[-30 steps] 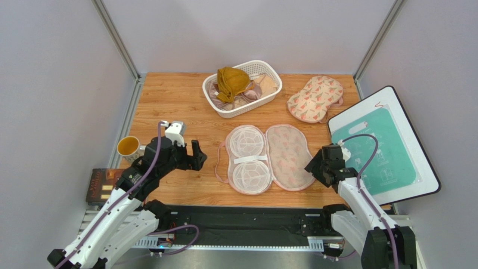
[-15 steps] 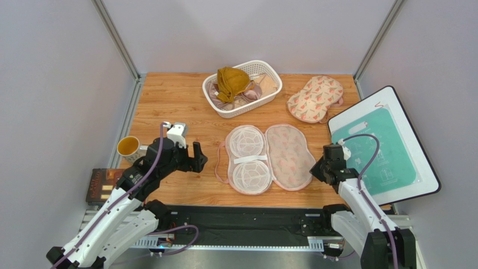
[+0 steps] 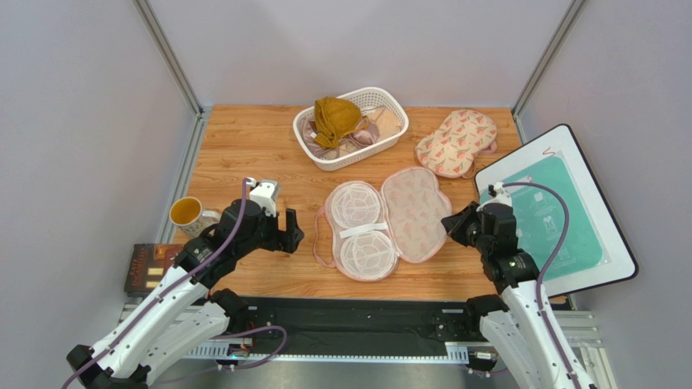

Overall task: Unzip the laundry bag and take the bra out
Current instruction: Close the laundry bag at the center of the board.

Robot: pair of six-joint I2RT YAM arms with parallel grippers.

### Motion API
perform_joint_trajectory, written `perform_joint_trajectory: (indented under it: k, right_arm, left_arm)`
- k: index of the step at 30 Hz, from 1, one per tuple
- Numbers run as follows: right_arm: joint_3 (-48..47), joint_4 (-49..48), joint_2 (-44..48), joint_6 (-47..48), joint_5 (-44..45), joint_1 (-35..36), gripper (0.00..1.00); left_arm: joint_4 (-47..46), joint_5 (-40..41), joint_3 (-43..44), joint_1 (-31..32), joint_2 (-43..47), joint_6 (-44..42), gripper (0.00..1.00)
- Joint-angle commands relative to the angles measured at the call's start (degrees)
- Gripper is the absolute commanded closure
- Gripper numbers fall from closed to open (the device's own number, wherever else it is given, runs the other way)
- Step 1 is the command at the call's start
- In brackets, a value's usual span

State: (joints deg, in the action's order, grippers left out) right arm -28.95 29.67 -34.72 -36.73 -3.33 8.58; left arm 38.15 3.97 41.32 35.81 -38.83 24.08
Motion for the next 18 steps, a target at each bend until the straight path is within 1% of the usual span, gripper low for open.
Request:
perform_joint_trajectory:
  k: [1, 3, 4, 5, 8, 18]
  right_arm:
    - [-4.09, -2.07, -1.22, 2.28, -1.51, 6.86, 1.00]
    - [-5.41, -2.69, -3.07, 2.10, 1.91, 10.74, 1.00]
    - [-6.11, -2.78, -3.68, 1.84, 3.23, 15.02, 1.00]
    - [-6.64, -2.78, -4.99, 1.58, 8.20, 17.24, 1.00]
    - [-8.40, -3.39, -7.54, 0.53, 12.63, 24.17, 1.00]
    - [-13.50, -6.11, -16.60, -0.10, 20.38, 38.34, 1.00]
  left_arm:
    - [0.08, 0.69, 1.31, 0.22, 0.33, 0.53, 0.04]
    - [0.08, 0.95, 1.22, 0.22, 0.07, 0.45, 0.04]
    - [0.08, 1.04, 1.31, 0.22, 0.16, 0.45, 0.04]
    - [0.08, 1.22, 1.39, 0.22, 0.07, 0.45, 0.04]
    - [0.08, 1.31, 1.39, 0.22, -0.11, 0.36, 0.04]
    - [0.26, 1.66, 1.31, 0.22, -0.46, 0.71, 0.04]
